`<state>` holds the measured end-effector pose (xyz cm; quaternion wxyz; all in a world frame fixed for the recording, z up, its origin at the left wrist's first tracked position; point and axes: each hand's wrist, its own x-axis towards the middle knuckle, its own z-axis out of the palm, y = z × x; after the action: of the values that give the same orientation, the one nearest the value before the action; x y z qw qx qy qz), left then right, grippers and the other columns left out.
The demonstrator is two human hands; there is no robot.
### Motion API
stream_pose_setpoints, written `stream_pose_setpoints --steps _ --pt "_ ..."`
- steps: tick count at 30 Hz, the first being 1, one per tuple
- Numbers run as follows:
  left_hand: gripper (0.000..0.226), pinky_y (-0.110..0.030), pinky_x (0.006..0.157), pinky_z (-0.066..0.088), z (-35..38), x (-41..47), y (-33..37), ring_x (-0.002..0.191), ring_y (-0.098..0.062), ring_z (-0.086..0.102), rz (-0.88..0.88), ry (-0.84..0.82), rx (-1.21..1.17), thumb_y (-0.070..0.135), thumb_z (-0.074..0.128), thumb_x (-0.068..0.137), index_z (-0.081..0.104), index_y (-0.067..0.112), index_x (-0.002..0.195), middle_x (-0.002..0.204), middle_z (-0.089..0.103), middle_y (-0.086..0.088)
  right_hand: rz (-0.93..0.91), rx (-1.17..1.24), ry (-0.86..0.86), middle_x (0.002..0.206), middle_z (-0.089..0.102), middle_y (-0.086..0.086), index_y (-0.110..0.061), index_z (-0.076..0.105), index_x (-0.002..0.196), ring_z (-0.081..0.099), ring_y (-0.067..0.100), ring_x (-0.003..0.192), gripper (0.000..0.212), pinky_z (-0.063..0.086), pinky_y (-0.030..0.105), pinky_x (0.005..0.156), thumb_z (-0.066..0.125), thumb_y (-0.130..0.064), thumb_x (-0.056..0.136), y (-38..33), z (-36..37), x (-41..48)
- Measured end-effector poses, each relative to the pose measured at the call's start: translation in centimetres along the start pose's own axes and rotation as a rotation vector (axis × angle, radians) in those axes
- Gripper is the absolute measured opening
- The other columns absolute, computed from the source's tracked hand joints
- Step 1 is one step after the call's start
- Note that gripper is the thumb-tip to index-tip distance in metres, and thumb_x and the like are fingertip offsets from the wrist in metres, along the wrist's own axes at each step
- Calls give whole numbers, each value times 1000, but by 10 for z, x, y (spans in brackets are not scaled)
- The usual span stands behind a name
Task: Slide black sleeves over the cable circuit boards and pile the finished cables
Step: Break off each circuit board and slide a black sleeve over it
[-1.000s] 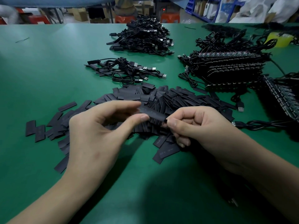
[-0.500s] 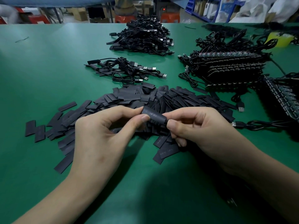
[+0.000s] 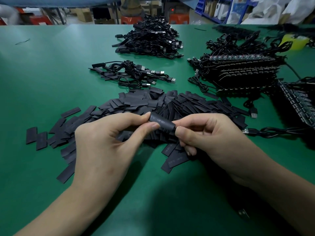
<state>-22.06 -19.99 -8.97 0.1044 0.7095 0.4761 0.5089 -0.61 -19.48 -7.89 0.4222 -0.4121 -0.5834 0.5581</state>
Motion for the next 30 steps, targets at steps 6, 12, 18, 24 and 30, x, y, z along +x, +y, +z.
stream_pose_setpoints --steps 6,12,18,24,30 --pt "26 -13 87 52 1 8 10 89 8 70 -24 -4 -108 32 79 79 77 29 105 98 73 23 -17 -12 -20 63 66 -1 -22 79 91 54 6 50 17 47 17 52 72 -28 78 -2 4 -1" --pt "16 -10 83 49 0 9 10 88 10 69 -38 -16 -89 33 75 82 75 34 97 95 73 25 -14 -37 -50 68 67 0 -19 78 97 58 9 52 14 51 20 55 78 -23 83 -2 2 -2" --pt "4 -12 74 51 2 6 7 78 3 71 -161 -82 -190 30 76 88 79 32 87 83 76 19 -122 -261 -57 79 75 6 -19 70 113 70 20 59 24 60 37 69 70 -5 93 -3 2 -4" --pt "15 -18 69 56 6 8 6 71 -13 74 -440 -116 -589 27 73 80 82 19 89 77 78 -7 -187 -289 -58 89 76 6 -24 65 114 75 25 67 26 62 36 70 66 -8 94 -3 4 -5" --pt "23 -18 69 57 9 8 9 69 -12 74 -487 -76 -714 22 76 75 81 17 96 82 79 -9 -132 -182 -74 90 78 7 -21 59 113 76 27 67 21 61 33 68 61 -7 97 -2 5 -6"
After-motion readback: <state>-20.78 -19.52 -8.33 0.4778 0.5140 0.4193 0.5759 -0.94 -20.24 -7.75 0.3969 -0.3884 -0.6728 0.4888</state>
